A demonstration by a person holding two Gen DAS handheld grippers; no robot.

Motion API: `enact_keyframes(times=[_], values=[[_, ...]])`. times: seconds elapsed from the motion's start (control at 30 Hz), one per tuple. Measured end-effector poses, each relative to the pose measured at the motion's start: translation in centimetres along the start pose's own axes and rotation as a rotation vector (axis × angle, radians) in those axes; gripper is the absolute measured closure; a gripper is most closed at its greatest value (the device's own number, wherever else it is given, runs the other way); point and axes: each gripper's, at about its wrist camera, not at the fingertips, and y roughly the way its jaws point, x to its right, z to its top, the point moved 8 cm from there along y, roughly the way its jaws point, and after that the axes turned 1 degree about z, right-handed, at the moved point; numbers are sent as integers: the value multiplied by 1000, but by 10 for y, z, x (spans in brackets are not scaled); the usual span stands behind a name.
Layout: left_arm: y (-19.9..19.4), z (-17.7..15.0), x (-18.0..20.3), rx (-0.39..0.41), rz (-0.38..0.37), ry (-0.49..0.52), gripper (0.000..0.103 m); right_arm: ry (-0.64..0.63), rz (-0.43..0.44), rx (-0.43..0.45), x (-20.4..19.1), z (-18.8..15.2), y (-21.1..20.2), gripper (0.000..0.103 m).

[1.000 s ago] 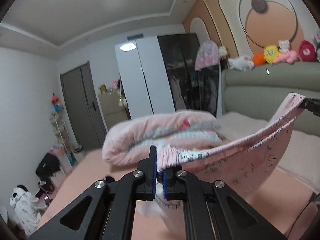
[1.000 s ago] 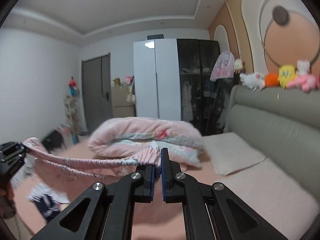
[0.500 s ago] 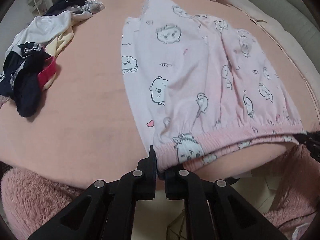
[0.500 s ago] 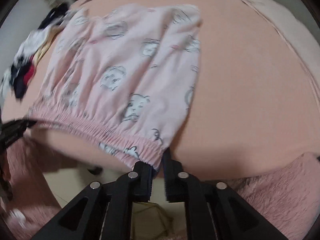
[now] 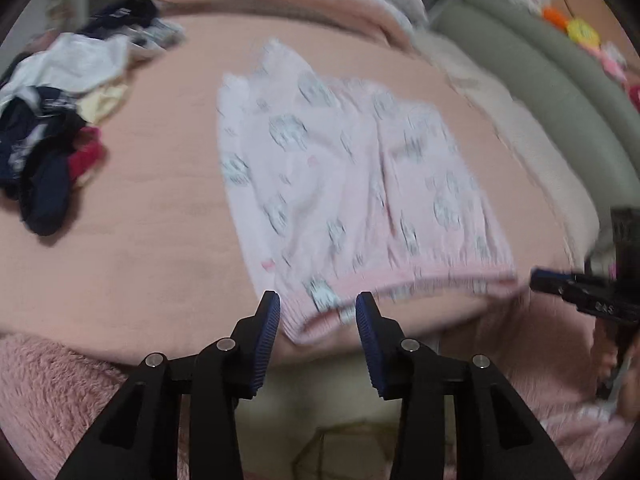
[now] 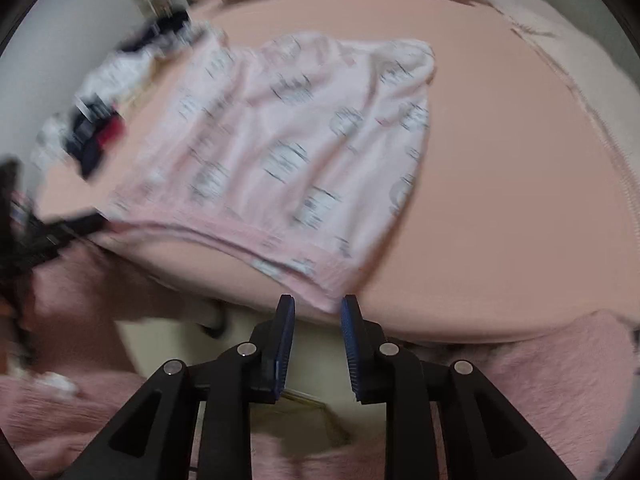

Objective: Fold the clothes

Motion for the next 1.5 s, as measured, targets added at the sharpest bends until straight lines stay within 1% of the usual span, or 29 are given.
enact_keyframes(times=[0.07,0.1,0.13,0.2,0.23,0.3,0.37,0.4,0.43,0.5,0.53,0.57,0.63,0.7,0.73,0.77,0.8,0.9,0.97,1.07,1.1,1.17,1.2,1.23,1.27,1.33,1.37,1.43,1.5], values=[[8,3,-8,-3,63,-19,68,37,-40,43,8,8,0,79],[18,0,-9,-37,79,-16,69,55,-63,64,12,12,0,78],[29,-3,-10,-71,95,-14,75,56,-96,44,18,13,11,78],[49,-11,-13,-139,130,-6,76,55,-164,-4,29,15,34,78],[53,-19,-12,-173,156,14,76,61,-170,-28,32,12,41,78],[50,-27,-12,-170,167,32,76,68,-160,-71,34,1,49,78],[45,-31,-13,-181,138,7,76,74,-152,-91,38,-13,48,77],[42,-30,-15,-172,101,-30,76,77,-148,-100,41,-19,48,75],[39,-27,-16,-159,55,-74,77,114,-106,-90,43,-21,45,75],[40,-22,-19,-149,-1,-133,77,188,-24,-63,48,-20,40,75],[43,-21,-21,-151,-17,-156,77,220,10,-48,50,-16,38,75],[48,-21,-22,-157,-31,-179,76,258,39,-33,53,-11,39,74],[58,-24,-21,-186,-41,-197,76,279,63,-37,54,-5,49,69],[63,-24,-19,-183,-26,-195,77,246,45,-49,47,0,57,65],[63,-24,-16,-181,-37,-194,77,229,35,-54,43,3,61,65],[63,-25,-12,-182,-61,-194,77,208,44,-58,36,4,62,68],[63,-26,-8,-181,-81,-196,77,187,55,-62,29,4,62,74],[61,-22,-5,-167,-110,-215,77,167,34,-48,22,8,67,82],[61,-18,-13,-150,-153,-285,76,185,31,-16,23,12,65,84],[65,-15,-21,-151,-143,-326,76,216,8,3,35,13,63,83],[70,-15,-19,-159,-145,-330,75,197,2,4,33,13,63,83],[75,-14,-14,-173,-107,-293,74,153,-11,5,26,14,63,83],[75,-11,-9,-188,-82,-251,74,131,-18,5,23,14,63,90],[73,-7,-4,-191,-78,-221,82,109,-24,5,20,14,64,95],[67,-1,1,-173,-96,-215,96,86,-28,49,13,20,54,95],[54,12,11,-135,-130,-202,97,38,-34,147,-2,33,31,96],[42,19,15,-103,-140,-196,97,6,-60,212,-10,42,11,96],[16,33,22,-41,-161,-185,97,-28,-84,280,-20,56,-17,96],[-13,40,26,10,-186,-182,97,-25,-61,332,-20,57,-54,96]])
